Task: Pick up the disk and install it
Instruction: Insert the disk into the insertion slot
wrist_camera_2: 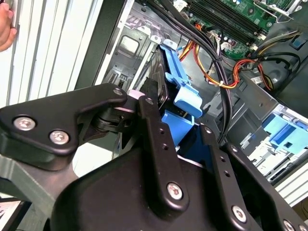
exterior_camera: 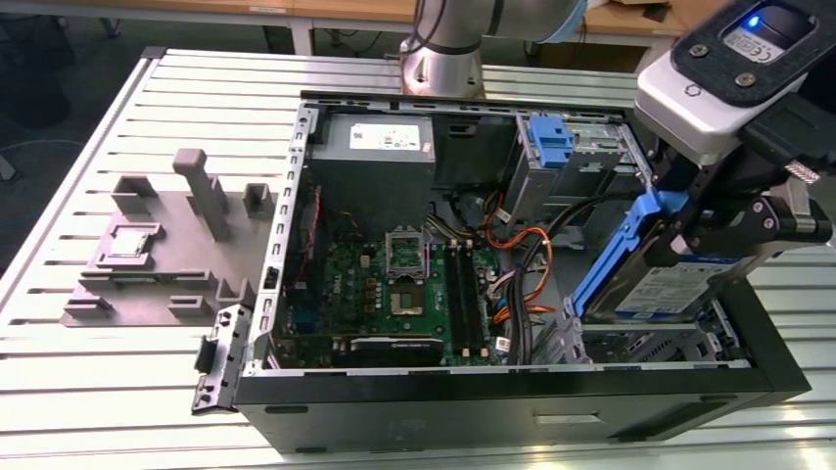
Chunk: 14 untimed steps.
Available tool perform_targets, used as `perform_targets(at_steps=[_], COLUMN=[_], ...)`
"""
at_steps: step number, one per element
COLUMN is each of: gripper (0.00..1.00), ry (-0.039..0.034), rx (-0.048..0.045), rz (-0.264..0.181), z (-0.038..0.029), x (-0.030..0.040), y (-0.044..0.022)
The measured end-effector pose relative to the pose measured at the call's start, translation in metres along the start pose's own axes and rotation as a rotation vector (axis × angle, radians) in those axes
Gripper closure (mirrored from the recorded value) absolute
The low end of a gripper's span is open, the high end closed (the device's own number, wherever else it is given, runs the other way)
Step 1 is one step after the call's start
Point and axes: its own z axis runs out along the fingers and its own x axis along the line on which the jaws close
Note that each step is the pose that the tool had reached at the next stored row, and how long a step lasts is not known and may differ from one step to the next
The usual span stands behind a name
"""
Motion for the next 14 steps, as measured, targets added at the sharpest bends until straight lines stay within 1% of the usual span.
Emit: perform_targets(at_steps=[14], gripper=[0.63], ry=[0.0], rx=[0.0], rz=[0.0], z=[0.0089], x=[0.0002], y=[0.0005])
